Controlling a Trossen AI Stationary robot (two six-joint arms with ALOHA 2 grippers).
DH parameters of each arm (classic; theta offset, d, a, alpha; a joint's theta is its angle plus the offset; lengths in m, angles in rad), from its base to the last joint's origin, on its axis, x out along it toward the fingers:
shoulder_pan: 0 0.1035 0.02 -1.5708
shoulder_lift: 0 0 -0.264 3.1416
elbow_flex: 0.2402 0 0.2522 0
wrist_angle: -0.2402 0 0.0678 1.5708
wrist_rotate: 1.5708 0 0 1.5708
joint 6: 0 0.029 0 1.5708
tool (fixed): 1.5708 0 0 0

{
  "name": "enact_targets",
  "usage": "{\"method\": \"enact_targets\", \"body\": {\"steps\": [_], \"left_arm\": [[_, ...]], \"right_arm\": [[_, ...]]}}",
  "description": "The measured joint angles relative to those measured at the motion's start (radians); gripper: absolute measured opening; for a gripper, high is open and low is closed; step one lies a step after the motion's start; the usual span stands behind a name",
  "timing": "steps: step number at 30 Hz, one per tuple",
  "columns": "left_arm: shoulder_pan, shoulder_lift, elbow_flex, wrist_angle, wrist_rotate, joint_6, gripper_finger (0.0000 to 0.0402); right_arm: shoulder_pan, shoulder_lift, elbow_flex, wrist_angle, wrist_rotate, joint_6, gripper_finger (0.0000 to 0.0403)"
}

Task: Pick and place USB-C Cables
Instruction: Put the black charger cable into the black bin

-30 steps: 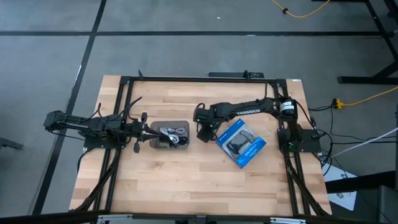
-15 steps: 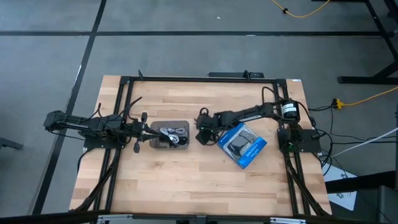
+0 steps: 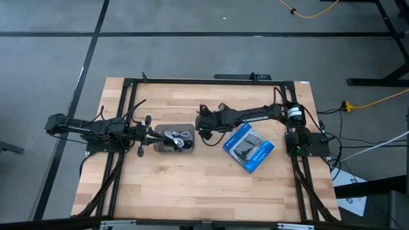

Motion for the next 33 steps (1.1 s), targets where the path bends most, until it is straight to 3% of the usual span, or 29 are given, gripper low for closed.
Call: {"method": "enact_targets", "body": {"steps": [4,12,17,24,27,33], "left_arm": [[0.000,0.000,0.000,0.000,0.000,0.000,0.0041],[0.000,0.000,0.000,0.000,0.000,0.000,0.0041],[0.000,0.000,0.000,0.000,0.000,0.000,0.0041],[0.000,0.000,0.000,0.000,0.000,0.000,0.0041],[0.000,0.000,0.000,0.000,0.000,0.000,0.0041],[0.000,0.000,0.000,0.000,0.000,0.000,0.0041]], "right_arm": [[0.017,-0.002,0.113,0.010,0.070,-0.032,0.0046],[0.033,0.004,0.145,0.363,-0.267,-0.232,0.0046],[0.030,0.054,0.145,0.470,-0.291,-0.203,0.0046],[0.032,0.114,0.145,0.513,-0.428,-0.222,0.0047],[0.031,0.112,0.145,0.524,-0.486,-0.221,0.0078],[0.031,0.109,0.146,0.534,-0.489,-0.224,0.0172]]}}
